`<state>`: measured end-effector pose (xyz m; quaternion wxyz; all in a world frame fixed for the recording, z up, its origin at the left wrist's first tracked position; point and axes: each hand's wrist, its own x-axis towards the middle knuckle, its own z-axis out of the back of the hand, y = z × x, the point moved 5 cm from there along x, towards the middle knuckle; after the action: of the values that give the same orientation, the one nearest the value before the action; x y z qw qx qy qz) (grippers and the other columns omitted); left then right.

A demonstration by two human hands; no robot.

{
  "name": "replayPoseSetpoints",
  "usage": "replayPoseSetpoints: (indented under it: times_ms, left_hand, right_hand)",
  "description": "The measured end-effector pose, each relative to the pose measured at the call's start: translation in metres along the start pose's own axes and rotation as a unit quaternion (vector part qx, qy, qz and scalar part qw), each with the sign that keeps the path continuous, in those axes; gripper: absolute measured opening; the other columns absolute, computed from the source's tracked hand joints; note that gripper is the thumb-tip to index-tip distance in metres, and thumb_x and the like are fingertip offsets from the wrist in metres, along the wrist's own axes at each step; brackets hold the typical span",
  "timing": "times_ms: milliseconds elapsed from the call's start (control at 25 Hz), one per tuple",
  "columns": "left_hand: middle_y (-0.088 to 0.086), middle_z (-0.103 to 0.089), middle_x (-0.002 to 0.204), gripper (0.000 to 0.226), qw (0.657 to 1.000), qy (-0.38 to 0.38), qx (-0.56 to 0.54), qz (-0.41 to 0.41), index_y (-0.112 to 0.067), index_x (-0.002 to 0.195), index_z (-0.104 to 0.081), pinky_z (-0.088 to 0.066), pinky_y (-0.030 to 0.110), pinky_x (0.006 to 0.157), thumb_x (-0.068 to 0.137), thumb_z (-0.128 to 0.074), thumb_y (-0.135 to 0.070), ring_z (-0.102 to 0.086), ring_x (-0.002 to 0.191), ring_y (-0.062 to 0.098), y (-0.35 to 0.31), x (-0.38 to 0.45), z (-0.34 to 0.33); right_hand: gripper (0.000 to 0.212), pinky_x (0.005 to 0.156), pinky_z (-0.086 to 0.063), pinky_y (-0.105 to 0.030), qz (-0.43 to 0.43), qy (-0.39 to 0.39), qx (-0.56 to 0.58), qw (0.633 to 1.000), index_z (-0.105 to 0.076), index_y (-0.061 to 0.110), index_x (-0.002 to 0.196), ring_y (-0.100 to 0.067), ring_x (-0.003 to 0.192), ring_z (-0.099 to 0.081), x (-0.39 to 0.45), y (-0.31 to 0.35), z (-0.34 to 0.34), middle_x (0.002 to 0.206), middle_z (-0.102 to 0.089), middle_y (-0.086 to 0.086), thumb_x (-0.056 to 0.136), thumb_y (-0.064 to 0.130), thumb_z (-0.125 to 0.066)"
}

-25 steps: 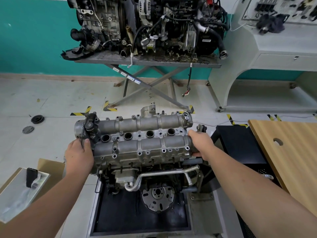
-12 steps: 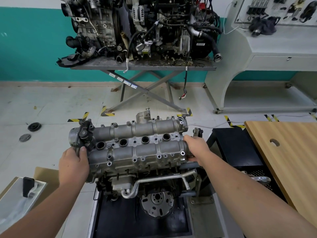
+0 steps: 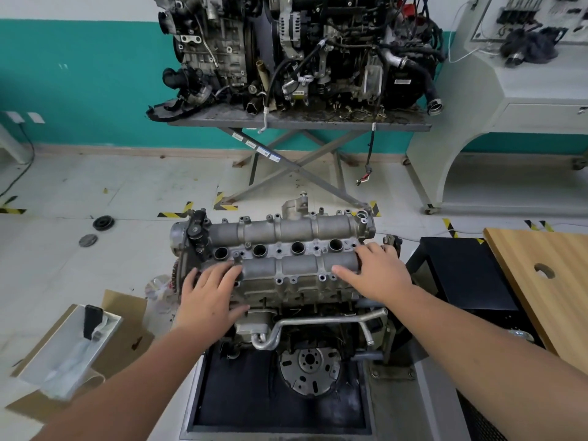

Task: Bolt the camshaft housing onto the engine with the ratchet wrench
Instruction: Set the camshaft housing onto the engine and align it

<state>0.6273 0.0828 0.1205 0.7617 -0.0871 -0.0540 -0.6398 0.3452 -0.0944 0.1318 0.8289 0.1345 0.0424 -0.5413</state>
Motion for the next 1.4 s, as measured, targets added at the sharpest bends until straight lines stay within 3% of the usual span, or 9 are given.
replayPoseSetpoints:
  times_ms: [120,280,440,640,1040,1400]
  left_hand:
    - [0.001,-0.059,0.131,0.086,0.998,0.012,-0.026,0.057,-0.019,0.135,-0.053,-0.045,0.053,0.098,0.062,-0.089,-0.048,-0.055,0.122,0.028,0.002,0.006,-0.002]
    - [-0.003,-0.048,0.143,0.089,0.993,0.036,-0.045,0.100,-0.022,0.147,-0.040,-0.037,0.050,0.105,0.073,-0.081,-0.049,-0.040,0.135,0.022,0.003,0.014,-0.010]
    - [-0.001,-0.054,0.139,0.090,0.996,0.026,-0.027,0.084,-0.018,0.143,-0.047,-0.041,0.049,0.097,0.068,-0.085,-0.049,-0.047,0.132,0.023,0.007,0.015,-0.011]
    - [0.007,-0.067,0.120,0.097,0.999,-0.022,0.021,0.037,-0.008,0.129,-0.060,-0.050,0.052,0.073,0.047,-0.096,-0.044,-0.065,0.108,0.030,0.003,0.014,-0.009]
    - [0.009,-0.066,0.118,0.095,0.996,-0.035,0.075,-0.027,-0.010,0.132,-0.055,-0.045,0.047,0.067,0.054,-0.093,-0.047,-0.063,0.103,0.033,0.005,0.019,-0.006]
    - [0.004,-0.067,0.115,0.086,0.999,-0.025,0.044,-0.015,-0.015,0.113,-0.056,-0.042,0.052,0.074,0.042,-0.100,-0.035,-0.060,0.103,0.029,0.001,0.018,-0.004]
  right_hand:
    - [0.115,0.096,-0.047,-0.047,0.018,0.044,-0.028,0.998,-0.032,0.032,0.146,-0.029,0.132,-0.035,-0.002,-0.007,0.002,0.145,-0.038,0.006,0.056,0.103,-0.031]
    - [0.099,0.088,-0.051,-0.044,0.037,0.033,-0.091,0.995,-0.020,0.030,0.150,-0.030,0.128,-0.037,-0.001,-0.011,-0.006,0.147,-0.032,0.007,0.074,0.074,-0.066]
    - [0.090,0.080,-0.053,-0.042,0.044,0.009,-0.108,0.993,-0.023,0.026,0.147,-0.031,0.123,-0.038,0.000,-0.011,-0.009,0.141,-0.035,0.003,0.080,0.064,-0.068]
    - [0.093,0.083,-0.055,-0.043,0.057,0.006,-0.126,0.990,-0.024,0.023,0.145,-0.032,0.123,-0.038,0.002,-0.012,-0.012,0.138,-0.036,-0.001,0.076,0.059,-0.075]
    - [0.089,0.084,-0.050,-0.043,0.088,-0.031,-0.173,0.981,-0.033,0.019,0.140,-0.033,0.115,-0.048,-0.001,-0.011,-0.010,0.133,-0.046,-0.003,0.074,0.061,-0.076]
    - [0.088,0.083,-0.051,-0.041,0.115,-0.024,-0.155,0.981,-0.033,0.021,0.140,-0.029,0.115,-0.046,-0.002,-0.015,-0.006,0.136,-0.043,-0.001,0.075,0.063,-0.074]
